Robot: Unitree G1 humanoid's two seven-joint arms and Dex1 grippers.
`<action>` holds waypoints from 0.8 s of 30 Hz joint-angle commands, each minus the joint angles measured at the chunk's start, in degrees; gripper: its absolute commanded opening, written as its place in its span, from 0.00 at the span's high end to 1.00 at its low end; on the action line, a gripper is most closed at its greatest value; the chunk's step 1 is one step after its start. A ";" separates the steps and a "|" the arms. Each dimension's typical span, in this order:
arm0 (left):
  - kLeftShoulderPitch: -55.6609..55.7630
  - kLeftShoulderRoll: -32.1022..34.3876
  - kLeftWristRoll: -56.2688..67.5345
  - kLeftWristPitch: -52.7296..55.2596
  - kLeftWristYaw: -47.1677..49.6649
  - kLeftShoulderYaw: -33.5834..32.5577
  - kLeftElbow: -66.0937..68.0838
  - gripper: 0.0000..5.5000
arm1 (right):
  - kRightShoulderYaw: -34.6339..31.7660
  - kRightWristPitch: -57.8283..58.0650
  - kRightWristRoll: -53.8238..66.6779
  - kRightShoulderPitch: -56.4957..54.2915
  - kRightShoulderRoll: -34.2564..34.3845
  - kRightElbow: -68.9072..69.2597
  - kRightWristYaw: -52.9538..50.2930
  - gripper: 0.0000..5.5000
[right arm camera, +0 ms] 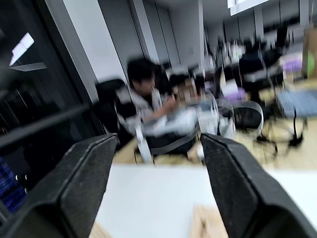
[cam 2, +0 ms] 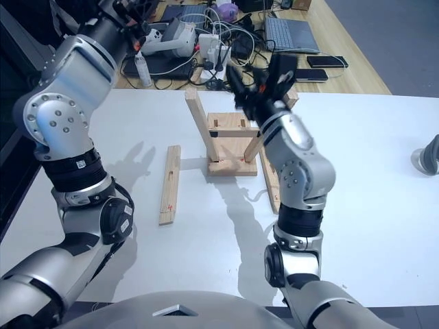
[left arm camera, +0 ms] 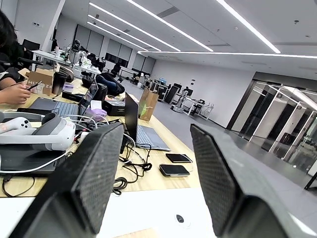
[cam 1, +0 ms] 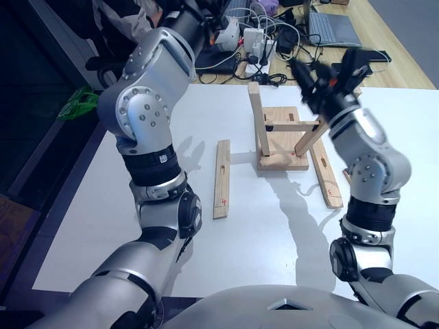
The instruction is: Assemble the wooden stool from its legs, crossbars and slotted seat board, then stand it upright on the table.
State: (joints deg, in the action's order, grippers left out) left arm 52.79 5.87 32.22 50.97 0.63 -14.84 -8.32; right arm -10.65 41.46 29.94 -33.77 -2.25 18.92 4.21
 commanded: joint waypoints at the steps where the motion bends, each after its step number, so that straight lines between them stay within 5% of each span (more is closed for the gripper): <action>1: -2.33 1.81 -2.87 -0.29 -2.01 5.18 -0.12 0.55 | -6.43 -6.96 -2.43 -8.82 -3.46 -0.29 -5.15 0.43; 7: -5.71 1.27 -8.72 -3.92 -2.55 11.04 0.72 0.55 | -14.57 -16.08 -12.37 -3.68 -12.98 -15.96 -10.17 0.43; 11: -5.68 -0.21 -9.52 -6.26 -3.96 12.97 -0.47 0.55 | -12.58 -17.56 -12.64 5.71 -10.45 -21.09 -7.06 0.43; 19: 13.33 -2.36 1.09 -9.64 -5.53 1.20 7.80 0.55 | -6.61 -16.92 -13.19 13.42 -5.58 -20.38 -5.54 0.43; 24: 8.05 -3.21 -0.42 -7.22 -12.87 6.98 20.73 0.55 | -5.24 -16.27 -12.83 12.47 -5.00 -20.41 -5.00 0.43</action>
State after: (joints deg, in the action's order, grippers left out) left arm 64.34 3.18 32.41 39.94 -10.35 -10.42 7.08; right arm -16.22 24.08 16.67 -20.58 -7.51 -2.00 -0.80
